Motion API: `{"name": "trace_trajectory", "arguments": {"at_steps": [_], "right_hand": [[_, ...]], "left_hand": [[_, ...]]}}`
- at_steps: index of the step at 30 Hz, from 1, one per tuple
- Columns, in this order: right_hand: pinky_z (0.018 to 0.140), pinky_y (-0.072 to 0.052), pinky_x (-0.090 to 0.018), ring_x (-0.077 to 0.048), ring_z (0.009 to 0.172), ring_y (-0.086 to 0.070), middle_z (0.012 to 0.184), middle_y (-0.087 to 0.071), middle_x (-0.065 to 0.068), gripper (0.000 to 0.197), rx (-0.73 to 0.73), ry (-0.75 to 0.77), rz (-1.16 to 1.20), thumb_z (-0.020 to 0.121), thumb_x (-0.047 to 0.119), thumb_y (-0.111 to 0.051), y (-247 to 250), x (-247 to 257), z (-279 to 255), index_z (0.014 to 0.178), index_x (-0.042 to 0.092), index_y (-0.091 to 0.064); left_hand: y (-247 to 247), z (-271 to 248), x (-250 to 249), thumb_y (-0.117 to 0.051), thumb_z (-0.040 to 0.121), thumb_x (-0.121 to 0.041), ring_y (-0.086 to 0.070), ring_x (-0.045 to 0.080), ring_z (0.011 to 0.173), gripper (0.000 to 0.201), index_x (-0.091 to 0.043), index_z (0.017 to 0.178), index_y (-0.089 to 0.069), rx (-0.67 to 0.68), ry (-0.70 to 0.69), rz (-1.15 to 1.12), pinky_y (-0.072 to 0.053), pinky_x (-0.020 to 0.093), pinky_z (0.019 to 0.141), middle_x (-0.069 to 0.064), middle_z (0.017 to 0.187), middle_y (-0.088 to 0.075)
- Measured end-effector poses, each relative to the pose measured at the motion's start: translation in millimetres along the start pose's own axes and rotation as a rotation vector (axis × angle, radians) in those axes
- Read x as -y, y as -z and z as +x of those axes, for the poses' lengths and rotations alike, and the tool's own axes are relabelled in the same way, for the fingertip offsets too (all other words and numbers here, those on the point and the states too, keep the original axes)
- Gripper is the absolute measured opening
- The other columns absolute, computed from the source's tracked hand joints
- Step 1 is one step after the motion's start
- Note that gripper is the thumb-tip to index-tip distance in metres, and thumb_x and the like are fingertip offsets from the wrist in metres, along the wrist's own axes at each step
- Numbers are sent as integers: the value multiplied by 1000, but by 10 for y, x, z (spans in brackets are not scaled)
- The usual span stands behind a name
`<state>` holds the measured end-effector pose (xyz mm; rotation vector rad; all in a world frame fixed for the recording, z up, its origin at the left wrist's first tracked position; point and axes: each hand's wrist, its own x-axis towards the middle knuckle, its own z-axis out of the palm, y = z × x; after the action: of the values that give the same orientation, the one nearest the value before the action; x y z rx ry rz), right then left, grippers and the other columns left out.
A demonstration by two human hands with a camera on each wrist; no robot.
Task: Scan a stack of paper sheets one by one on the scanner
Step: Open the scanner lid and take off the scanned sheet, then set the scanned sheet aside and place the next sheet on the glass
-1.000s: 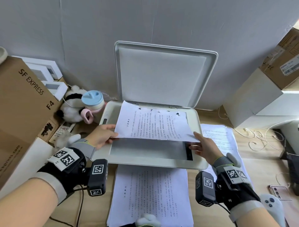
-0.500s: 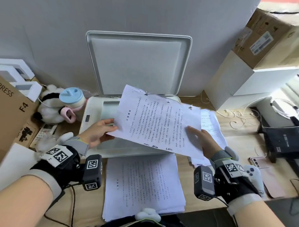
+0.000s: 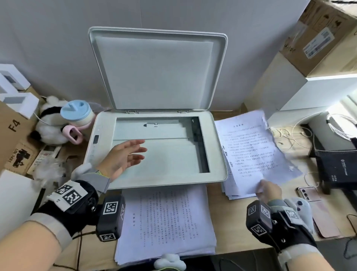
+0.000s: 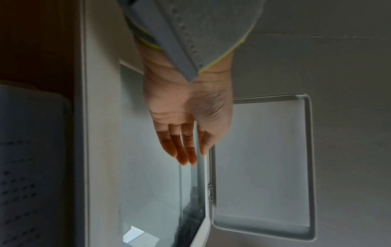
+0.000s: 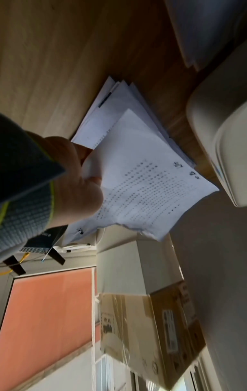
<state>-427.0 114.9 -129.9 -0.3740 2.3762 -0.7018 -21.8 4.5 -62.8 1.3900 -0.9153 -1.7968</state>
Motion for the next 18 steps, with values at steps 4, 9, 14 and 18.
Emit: {"name": "trace_trajectory", "arguments": {"at_steps": [4,9,14,18], "right_hand": [[88,-40,-25,-26,115,-56,122,-61,-14,40,132,29,-149,89,10,-56,-61,2,74,63,19,-27],[72,-47,-25,-20,104,-51,131,-51,-7,14,247,-164,128,93,16,-54,-133,59,220,101,4,-56],[55,-54,-24,-21,74,-59,96,-46,-11,34,192,-391,431,97,14,-43,-250,-164,211,127,-1,-42],[29,-38,-20,-20,50,-40,65,-35,-5,5,182,-428,413,96,15,-42,-295,-275,65,94,10,-42]], "left_hand": [[9,-42,73,-47,96,-9,-61,18,71,22,-12,111,-63,-18,14,-39,-55,21,59,7,88,-66],[27,-128,125,-45,96,-13,-42,14,47,22,-4,109,-61,9,54,-35,-40,21,43,0,50,-40],[77,-323,267,-82,58,-50,-39,15,42,54,-6,87,-70,306,229,43,-38,24,43,1,47,-34],[194,-447,536,-83,53,-54,-45,17,47,56,-7,80,-71,427,377,147,-41,25,48,4,49,-40]]}}
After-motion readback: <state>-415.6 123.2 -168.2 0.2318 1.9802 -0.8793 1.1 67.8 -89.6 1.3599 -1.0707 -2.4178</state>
